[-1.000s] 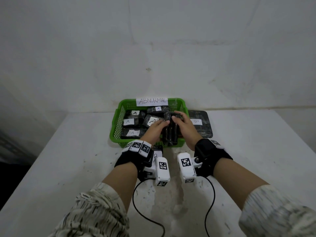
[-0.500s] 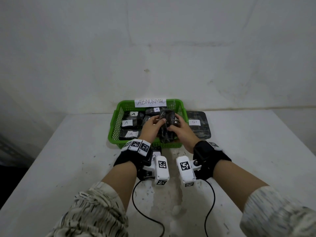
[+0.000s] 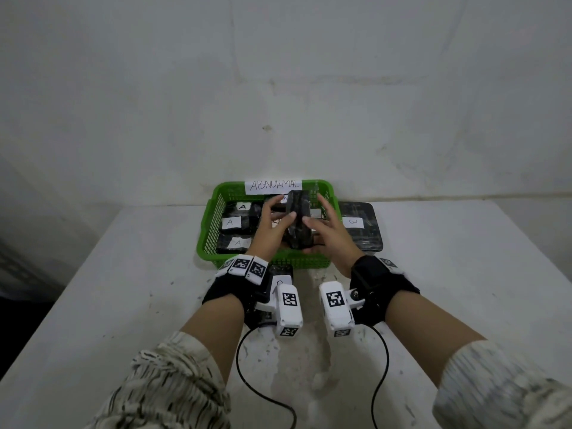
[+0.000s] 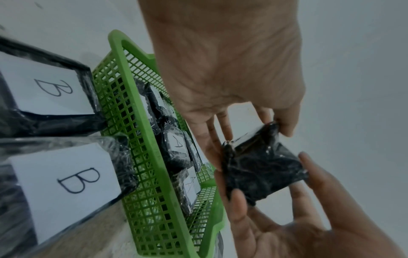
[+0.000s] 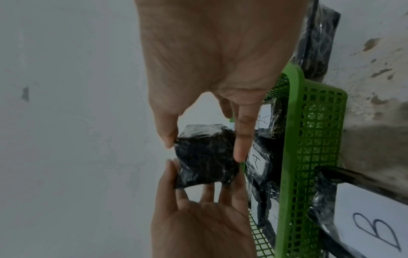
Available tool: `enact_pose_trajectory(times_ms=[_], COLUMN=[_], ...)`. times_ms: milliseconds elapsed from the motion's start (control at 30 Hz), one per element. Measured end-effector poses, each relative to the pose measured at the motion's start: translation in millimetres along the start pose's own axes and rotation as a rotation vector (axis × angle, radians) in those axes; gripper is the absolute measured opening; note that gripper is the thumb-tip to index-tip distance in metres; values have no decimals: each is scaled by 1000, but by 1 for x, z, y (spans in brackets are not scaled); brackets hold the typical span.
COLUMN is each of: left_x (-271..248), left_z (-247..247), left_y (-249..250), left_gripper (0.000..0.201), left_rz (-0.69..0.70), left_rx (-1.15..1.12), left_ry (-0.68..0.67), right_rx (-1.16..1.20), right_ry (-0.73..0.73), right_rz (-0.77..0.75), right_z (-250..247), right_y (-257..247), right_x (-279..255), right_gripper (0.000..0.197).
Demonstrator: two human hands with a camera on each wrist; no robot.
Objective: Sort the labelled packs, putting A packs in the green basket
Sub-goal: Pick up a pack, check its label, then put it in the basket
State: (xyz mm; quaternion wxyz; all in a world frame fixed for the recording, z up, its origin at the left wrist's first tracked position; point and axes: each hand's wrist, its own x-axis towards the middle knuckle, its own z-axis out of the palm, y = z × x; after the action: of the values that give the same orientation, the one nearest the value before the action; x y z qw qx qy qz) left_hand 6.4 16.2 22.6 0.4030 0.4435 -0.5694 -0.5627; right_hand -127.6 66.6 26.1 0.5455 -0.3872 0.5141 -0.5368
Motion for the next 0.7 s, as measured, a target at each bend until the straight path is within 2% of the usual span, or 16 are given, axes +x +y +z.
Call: enact_pose_trajectory(times_ms=[67,133,267,333,400,533,700], left_x=[-4,-8,-6,-6,-6,-9,-6], left_z=[0,0,-2,-2,-1,0,0], left_y=[3,7,12,14,15,15,9], left_gripper=[23,30,56,59,57,28,41], left_rz=[-12,-75,-197,-225,-233,-231,-224], left_rx=[-30,-97,-162,-176,-178,-129,-65], left_ry=[-44,-87,-121,-138,-147,-198,-178], right_rx=[21,33,112,92,52,-66,-73], right_ry=[-4,-51,-135,-119,-75,-13,-98], right_rz=[-13,13,122,123,107,97,152], right_z=[-2,-4,-6,-6,-5,-3,-7], right_y=[-3,-3,0,2,3,4,2], right_x=[0,1,3,5,6,8,6], right_gripper=[53,48,71,70,54,39,39])
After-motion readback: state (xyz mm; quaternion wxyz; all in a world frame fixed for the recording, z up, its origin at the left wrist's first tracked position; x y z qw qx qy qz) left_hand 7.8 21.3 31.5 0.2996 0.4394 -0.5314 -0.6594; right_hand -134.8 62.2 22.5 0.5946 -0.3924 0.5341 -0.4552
